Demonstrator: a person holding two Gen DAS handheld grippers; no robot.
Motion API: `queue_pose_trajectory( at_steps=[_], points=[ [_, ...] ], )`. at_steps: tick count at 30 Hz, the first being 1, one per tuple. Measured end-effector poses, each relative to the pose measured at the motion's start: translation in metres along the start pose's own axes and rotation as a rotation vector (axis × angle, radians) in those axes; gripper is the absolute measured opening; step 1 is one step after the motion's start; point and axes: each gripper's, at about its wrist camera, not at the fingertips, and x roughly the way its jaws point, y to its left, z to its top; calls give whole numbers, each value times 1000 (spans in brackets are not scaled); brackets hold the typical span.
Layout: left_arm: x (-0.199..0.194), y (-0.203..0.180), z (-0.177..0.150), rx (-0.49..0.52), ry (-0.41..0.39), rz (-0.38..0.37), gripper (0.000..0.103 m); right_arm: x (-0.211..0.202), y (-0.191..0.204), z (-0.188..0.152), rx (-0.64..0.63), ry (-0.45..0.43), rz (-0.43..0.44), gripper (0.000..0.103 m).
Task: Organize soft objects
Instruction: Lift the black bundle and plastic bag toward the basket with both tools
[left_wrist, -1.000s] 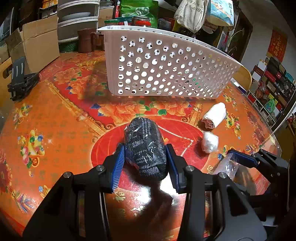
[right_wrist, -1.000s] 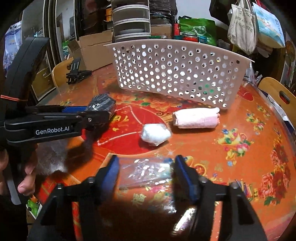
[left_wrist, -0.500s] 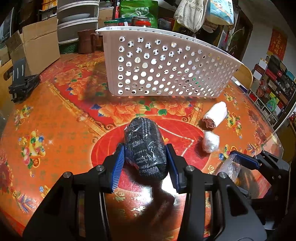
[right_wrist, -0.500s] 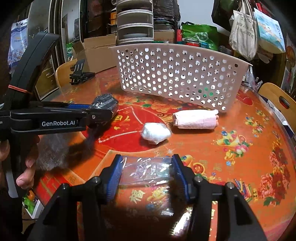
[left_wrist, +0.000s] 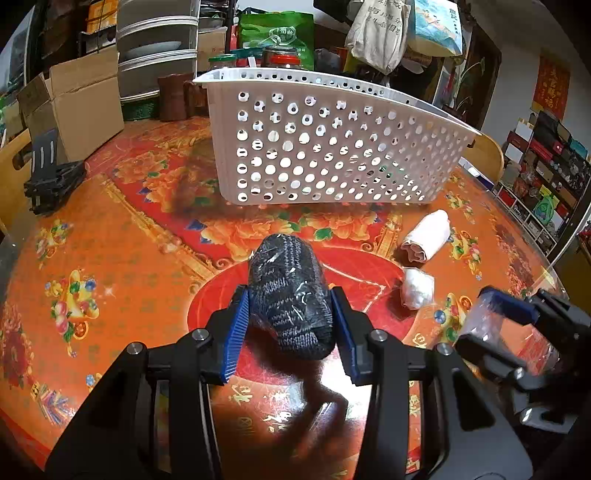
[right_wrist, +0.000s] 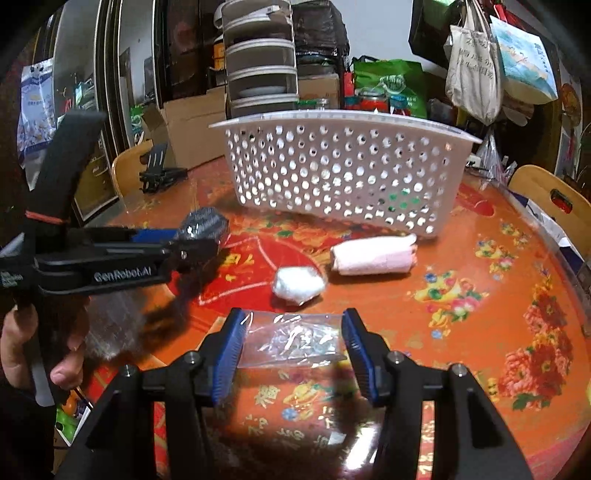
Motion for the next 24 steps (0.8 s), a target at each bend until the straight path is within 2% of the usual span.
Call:
queue_pose_trajectory(
  at_steps=[7, 10, 20, 24],
  points=[
    [-11, -2, 1, 8, -29, 15, 41, -13, -16, 13, 0, -25, -5, 53],
    [-23, -7, 9, 21, -65, 36, 41, -22, -22, 24, -9, -47, -11, 53],
    [-58, -33, 56, 112, -157, 100, 41, -45, -43, 77, -34, -131, -31, 53],
    [-66, -39, 78, 116, -174, 105, 41, -50, -51, 96, -41, -149, -34, 53]
  ],
)
